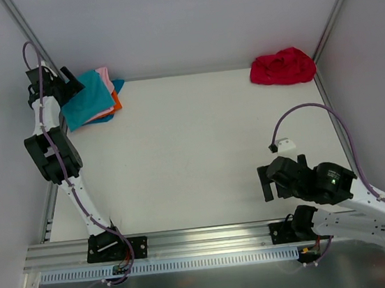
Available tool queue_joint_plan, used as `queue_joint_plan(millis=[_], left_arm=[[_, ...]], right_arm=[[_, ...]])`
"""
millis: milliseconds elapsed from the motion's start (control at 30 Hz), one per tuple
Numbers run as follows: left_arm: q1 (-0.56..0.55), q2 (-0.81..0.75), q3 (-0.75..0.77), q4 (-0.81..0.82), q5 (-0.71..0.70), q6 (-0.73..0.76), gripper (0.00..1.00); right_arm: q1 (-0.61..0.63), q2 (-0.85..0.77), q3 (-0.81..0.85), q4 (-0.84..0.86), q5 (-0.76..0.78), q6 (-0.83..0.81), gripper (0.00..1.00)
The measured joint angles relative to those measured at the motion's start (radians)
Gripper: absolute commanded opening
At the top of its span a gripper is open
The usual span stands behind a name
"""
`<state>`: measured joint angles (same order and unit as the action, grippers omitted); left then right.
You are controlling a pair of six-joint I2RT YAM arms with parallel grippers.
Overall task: Fold and stack the t-shirts
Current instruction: Put the neatly folded tshirt into the corner of the board with the left arm
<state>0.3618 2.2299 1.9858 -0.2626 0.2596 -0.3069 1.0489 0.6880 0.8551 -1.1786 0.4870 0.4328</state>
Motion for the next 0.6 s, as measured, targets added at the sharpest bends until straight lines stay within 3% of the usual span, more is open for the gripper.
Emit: queue_joint_plan(millis=[600], left_arm=[[0.0,0.03,0.041,0.063,-0.007,-0.031,0.99]], right_arm=[[0.0,0.014,0.0,-0.001,0.005,0.0,0.99]])
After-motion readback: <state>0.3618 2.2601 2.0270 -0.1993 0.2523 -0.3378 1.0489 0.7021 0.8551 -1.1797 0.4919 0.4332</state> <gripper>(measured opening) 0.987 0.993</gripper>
